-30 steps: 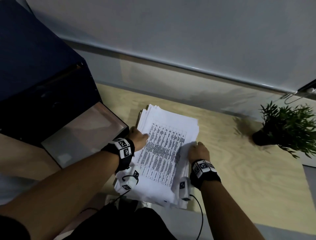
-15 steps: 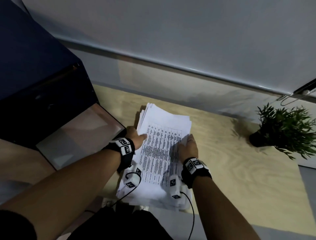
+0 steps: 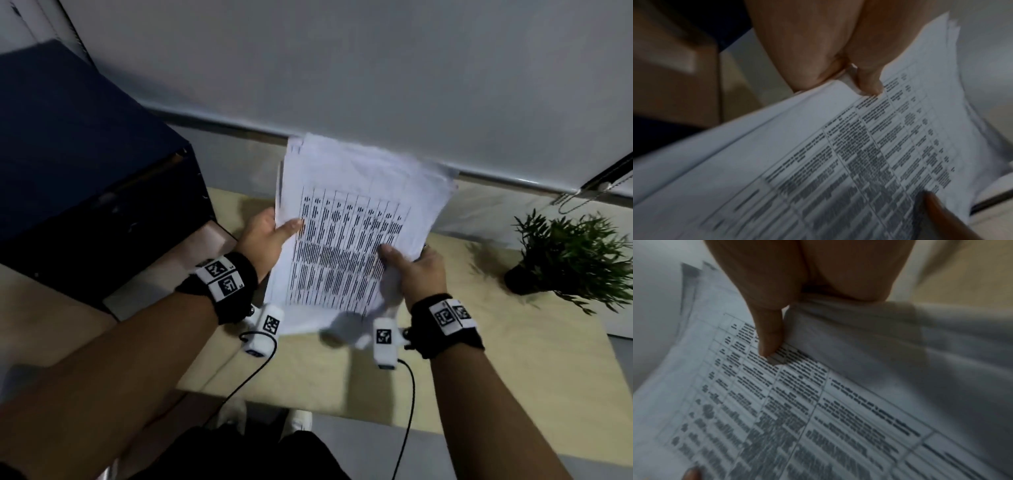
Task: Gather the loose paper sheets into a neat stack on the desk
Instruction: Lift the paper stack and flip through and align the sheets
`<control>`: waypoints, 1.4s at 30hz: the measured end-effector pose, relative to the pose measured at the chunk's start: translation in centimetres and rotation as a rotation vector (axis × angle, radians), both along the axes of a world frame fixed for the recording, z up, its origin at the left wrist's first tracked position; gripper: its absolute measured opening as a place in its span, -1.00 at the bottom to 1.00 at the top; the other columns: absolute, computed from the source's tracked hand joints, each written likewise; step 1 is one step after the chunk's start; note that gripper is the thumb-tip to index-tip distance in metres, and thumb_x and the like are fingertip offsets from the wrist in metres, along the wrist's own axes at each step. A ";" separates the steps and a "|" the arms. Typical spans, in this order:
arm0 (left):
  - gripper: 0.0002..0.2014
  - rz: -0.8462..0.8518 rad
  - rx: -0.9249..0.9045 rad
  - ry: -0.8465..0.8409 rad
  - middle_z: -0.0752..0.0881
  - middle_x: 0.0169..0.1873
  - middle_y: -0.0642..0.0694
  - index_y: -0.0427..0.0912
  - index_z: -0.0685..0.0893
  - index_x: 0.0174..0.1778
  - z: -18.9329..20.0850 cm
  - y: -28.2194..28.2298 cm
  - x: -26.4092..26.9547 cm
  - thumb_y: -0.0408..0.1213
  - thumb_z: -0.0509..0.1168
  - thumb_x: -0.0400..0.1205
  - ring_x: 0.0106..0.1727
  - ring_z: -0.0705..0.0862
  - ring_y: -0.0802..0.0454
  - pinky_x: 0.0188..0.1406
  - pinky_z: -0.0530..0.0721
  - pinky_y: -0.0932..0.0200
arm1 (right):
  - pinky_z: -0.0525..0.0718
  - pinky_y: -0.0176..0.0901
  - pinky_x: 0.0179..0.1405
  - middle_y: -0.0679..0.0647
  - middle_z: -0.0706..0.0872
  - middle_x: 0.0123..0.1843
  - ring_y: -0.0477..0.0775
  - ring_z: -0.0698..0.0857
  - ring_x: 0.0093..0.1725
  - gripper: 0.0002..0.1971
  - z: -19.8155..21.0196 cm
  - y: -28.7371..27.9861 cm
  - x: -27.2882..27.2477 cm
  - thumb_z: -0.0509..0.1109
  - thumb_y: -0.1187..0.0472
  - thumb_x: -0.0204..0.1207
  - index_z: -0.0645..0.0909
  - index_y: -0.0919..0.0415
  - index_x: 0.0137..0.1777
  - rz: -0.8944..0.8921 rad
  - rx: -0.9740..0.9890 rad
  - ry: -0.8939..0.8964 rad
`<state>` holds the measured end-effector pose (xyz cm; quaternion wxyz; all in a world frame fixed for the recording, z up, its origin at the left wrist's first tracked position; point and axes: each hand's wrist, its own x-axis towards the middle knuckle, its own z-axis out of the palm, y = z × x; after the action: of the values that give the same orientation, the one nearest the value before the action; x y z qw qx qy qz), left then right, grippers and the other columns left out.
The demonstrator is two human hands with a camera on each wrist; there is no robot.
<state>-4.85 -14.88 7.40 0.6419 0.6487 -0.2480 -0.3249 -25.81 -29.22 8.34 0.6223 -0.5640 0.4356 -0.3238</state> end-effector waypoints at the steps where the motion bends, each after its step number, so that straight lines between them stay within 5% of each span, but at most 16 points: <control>1: -0.77 0.010 -0.042 -0.043 0.81 0.11 -0.12 -0.29 0.68 0.21 1.4 0.3 0.1 -0.31 0.35 0.66 0.20 0.76 -0.03 0.37 0.62 -0.09 | 0.73 -0.29 -0.38 -0.10 0.84 -0.35 -0.14 0.79 -0.35 -0.77 1.3 0.3 0.2 0.55 0.44 0.39 0.72 0.46 0.04 -0.010 -0.069 -0.034; 4: -0.74 0.046 -0.156 -0.177 0.75 0.18 -0.11 -0.34 0.57 0.31 3.6 1.2 -0.1 -0.35 0.22 0.73 0.24 0.72 0.07 0.33 0.62 0.11 | 0.78 -0.23 -0.24 -0.15 0.83 -0.35 -0.13 0.78 -0.31 -0.91 3.8 1.5 0.2 0.59 0.39 0.38 0.77 0.22 -0.19 -0.029 -0.270 -0.066; 6: -0.69 0.012 -0.137 -0.189 0.67 0.32 -0.11 -0.26 0.47 0.38 3.4 2.2 -0.5 -0.28 0.17 0.73 0.36 0.64 0.05 0.44 0.54 0.06 | 0.77 -0.22 -0.25 -0.18 0.83 -0.34 -0.14 0.78 -0.30 -0.91 3.8 2.8 -0.1 0.59 0.40 0.38 0.77 0.24 -0.17 -0.015 -0.309 -0.060; 9: -0.71 -0.059 -0.053 -0.132 0.64 0.26 0.07 -0.09 0.38 0.32 2.2 3.2 -1.1 -0.20 0.21 0.70 0.29 0.62 0.28 0.46 0.53 0.12 | 0.73 -0.24 -0.28 -0.16 0.82 -0.30 -0.27 0.75 -0.33 -0.79 2.7 4.3 0.0 0.65 0.38 0.31 0.76 0.10 -0.16 -0.028 -0.350 0.004; 12: -0.66 -0.021 -0.012 -0.093 0.59 0.31 0.04 -0.02 0.29 0.29 2.7 3.1 -1.6 -0.11 0.28 0.70 0.31 0.57 0.28 0.43 0.52 0.23 | 0.77 -0.24 -0.08 0.07 0.84 -0.07 -0.14 0.80 -0.14 -0.63 3.0 5.0 0.5 0.67 0.39 0.27 0.73 0.32 0.09 -0.079 -0.326 -0.057; 15: -0.39 -0.003 -0.049 -0.063 0.51 0.41 -0.07 0.19 0.24 0.35 3.4 2.7 -1.7 0.26 0.37 0.51 0.44 0.54 -0.03 0.50 0.49 -0.11 | 0.75 -0.21 -0.04 0.13 0.80 0.03 -0.10 0.81 -0.05 -0.49 4.6 5.6 0.9 0.65 0.42 0.29 0.60 0.46 0.24 -0.143 -0.340 -0.127; 18: -0.51 0.033 -0.139 -0.124 0.52 0.32 0.06 0.39 0.27 0.29 4.3 2.7 -1.5 0.17 0.37 0.53 0.41 0.57 -0.10 0.46 0.52 -0.23 | 0.70 -0.37 0.00 0.00 0.71 0.03 -0.27 0.75 -0.05 -0.51 6.6 6.0 1.0 0.54 0.50 0.40 0.47 0.34 0.30 -0.160 -0.432 -0.172; 22: -0.49 0.115 -0.265 -0.369 0.43 0.35 0.13 0.10 0.25 0.53 6.6 2.3 -1.5 -0.11 0.26 0.68 0.42 0.43 0.29 0.39 0.41 0.47 | 0.74 -0.21 0.02 -0.02 0.76 0.01 -0.12 0.77 -0.01 -0.75 7.7 6.4 1.5 0.49 0.29 0.53 0.60 0.15 0.18 -0.158 -0.679 -0.094; 27: -0.74 0.168 -0.308 -0.610 0.63 0.21 -0.14 -0.10 0.59 0.33 8.0 1.5 -1.4 -0.29 0.25 0.72 0.29 0.59 0.14 0.36 0.53 0.25 | 0.74 -0.05 -0.08 0.17 0.78 -0.08 0.08 0.78 -0.12 -0.87 7.6 6.2 1.9 0.41 0.22 0.60 0.66 0.25 0.07 -0.211 -0.732 -0.138; 31: -0.89 0.232 -0.307 -0.549 0.71 0.04 -0.17 -0.22 0.67 0.10 8.4 1.2 -1.5 -0.35 0.29 0.70 0.10 0.64 0.33 0.13 0.51 0.55 | 0.75 -0.17 -0.02 0.20 0.77 -0.06 0.09 0.80 -0.07 -0.89 7.9 6.5 2.3 0.43 0.28 0.59 0.64 0.17 0.08 -0.180 -0.830 -0.071; 35: -0.90 0.301 -0.225 -0.601 0.70 -0.08 -0.04 -0.31 0.66 0.04 8.6 1.0 -1.4 -0.34 0.29 0.70 -0.04 0.62 0.54 -0.03 0.48 0.67 | 0.71 -0.32 -0.11 0.03 0.77 -0.15 -0.27 0.72 -0.18 -0.92 8.0 6.5 2.2 0.41 0.30 0.58 0.63 0.10 -0.01 -0.273 -0.814 0.011; 38: -0.95 0.303 -0.228 -0.580 0.68 -0.15 -0.06 -0.32 0.62 -0.03 8.7 0.7 -1.5 -0.42 0.27 0.68 -0.14 0.62 0.43 -0.10 0.50 0.61 | 0.72 -0.22 -0.13 -0.13 0.73 -0.20 -0.22 0.71 -0.22 -0.93 8.2 6.6 2.5 0.39 0.20 0.56 0.59 0.00 -0.07 -0.308 -0.783 0.015; 42: -0.93 0.325 -0.238 -0.546 0.62 -0.24 -0.04 -0.29 0.56 -0.11 9.2 0.3 -1.9 -0.39 0.30 0.65 -0.23 0.56 0.32 -0.16 0.51 0.54 | 0.62 -0.46 -0.19 -0.22 0.68 -0.26 -0.35 0.66 -0.28 -0.91 8.3 6.3 3.0 0.40 0.23 0.57 0.57 0.02 -0.10 -0.321 -0.782 0.055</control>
<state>-6.72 -14.61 16.58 0.6664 0.6634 -0.3403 -0.0010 -22.84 -22.96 16.63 0.2914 -0.6912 0.3786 -0.5422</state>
